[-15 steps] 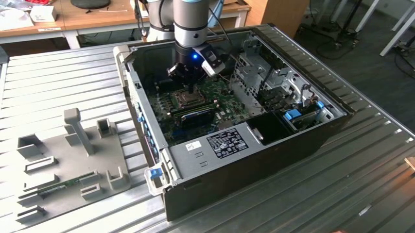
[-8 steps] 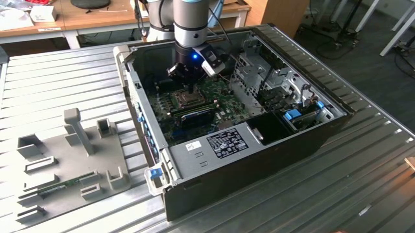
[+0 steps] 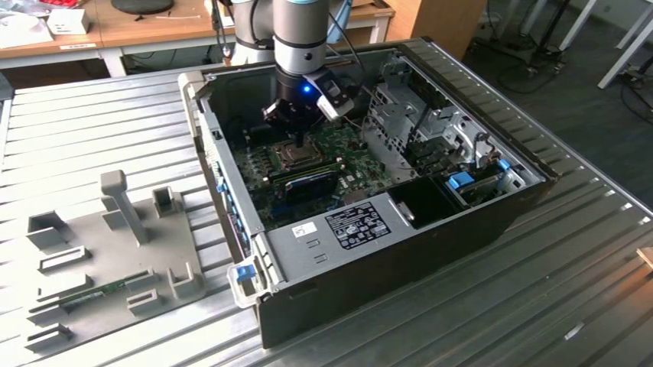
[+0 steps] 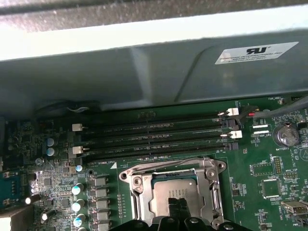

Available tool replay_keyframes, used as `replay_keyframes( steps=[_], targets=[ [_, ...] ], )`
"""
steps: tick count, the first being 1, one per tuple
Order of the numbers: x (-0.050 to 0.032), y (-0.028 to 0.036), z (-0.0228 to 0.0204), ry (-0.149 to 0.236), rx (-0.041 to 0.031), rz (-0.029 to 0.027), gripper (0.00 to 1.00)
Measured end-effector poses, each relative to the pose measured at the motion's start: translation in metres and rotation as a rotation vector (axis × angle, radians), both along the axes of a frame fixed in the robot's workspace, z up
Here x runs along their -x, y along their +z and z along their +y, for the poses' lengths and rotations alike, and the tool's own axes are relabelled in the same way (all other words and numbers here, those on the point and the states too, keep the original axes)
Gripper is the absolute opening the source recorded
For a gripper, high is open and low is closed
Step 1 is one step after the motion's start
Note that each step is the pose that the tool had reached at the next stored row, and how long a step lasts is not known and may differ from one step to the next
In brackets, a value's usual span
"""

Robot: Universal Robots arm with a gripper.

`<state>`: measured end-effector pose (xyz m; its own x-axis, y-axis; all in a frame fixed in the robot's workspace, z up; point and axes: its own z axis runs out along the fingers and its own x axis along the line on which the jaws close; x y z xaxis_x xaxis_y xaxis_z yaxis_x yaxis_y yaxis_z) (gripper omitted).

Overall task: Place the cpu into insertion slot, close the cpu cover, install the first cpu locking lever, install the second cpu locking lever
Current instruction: 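Install the second cpu locking lever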

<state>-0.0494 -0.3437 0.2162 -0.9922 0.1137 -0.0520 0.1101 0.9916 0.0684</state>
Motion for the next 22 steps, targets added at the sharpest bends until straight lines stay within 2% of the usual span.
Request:
replay_keyframes(
  steps=[9, 16, 22],
  targets=[
    [0.0000, 0.0002, 0.0000, 0.000, 0.0000, 0.0004, 0.10],
    [0.0000, 0.0106, 0.0000, 0.000, 0.0001, 0.0005, 0.10],
    [0.0000, 0.0120, 0.0000, 0.000, -0.0001, 0.0004, 0.10]
  ],
)
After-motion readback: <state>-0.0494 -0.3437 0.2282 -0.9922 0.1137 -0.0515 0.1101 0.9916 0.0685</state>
